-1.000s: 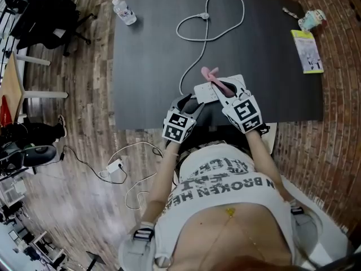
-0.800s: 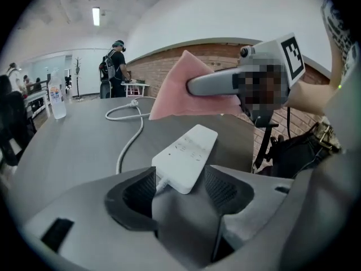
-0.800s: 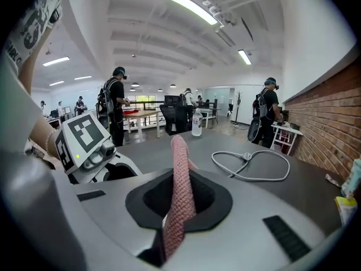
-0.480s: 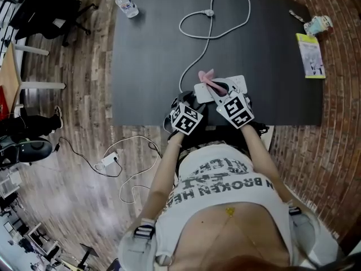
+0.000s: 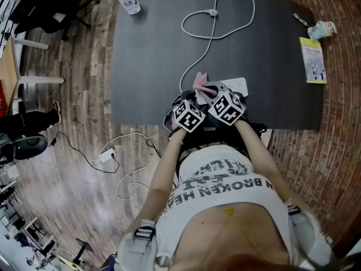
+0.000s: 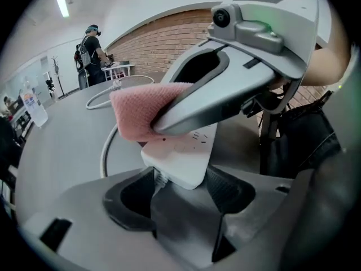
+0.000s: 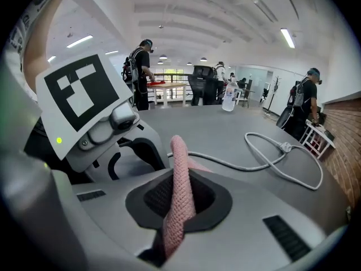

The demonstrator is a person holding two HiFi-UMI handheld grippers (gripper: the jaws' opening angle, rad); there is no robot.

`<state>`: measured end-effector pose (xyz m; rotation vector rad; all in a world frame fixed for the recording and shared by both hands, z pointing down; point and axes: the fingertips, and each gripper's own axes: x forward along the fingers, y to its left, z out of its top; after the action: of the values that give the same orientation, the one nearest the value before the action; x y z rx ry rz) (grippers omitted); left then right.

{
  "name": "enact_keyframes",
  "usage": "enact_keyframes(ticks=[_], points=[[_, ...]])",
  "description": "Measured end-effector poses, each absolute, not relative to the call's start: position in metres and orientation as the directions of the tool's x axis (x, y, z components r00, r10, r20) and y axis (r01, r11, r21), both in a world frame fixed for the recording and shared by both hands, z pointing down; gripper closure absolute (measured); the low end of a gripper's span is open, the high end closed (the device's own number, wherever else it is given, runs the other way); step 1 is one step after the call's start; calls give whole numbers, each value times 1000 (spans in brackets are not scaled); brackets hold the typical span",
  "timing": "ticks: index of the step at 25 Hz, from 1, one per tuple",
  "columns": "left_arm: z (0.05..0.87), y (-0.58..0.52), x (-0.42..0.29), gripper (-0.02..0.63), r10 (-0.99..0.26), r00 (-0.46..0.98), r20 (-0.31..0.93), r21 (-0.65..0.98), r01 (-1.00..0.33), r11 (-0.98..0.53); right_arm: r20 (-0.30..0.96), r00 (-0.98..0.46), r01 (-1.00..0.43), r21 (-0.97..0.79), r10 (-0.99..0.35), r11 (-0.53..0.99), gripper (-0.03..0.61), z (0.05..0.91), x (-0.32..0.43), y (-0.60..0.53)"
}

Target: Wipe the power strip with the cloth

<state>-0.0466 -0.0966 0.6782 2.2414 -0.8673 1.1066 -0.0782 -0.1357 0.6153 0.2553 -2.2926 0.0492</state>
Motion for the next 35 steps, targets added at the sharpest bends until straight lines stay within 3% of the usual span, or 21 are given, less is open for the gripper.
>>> enact_keyframes(ticks=[6, 13, 35], points=[[681, -96, -47, 342, -321, 457, 830, 133, -720, -681, 782, -614, -134, 28, -105, 991, 561, 641, -89, -126], [681, -96, -48, 342, -312, 455, 834, 135, -716, -685, 773, -627, -172, -13, -99, 985, 561, 644, -92, -125], [683, -96, -47, 341, -303, 459, 835, 144, -714, -685, 790, -586, -215, 60, -178, 975, 561, 645, -69, -130]])
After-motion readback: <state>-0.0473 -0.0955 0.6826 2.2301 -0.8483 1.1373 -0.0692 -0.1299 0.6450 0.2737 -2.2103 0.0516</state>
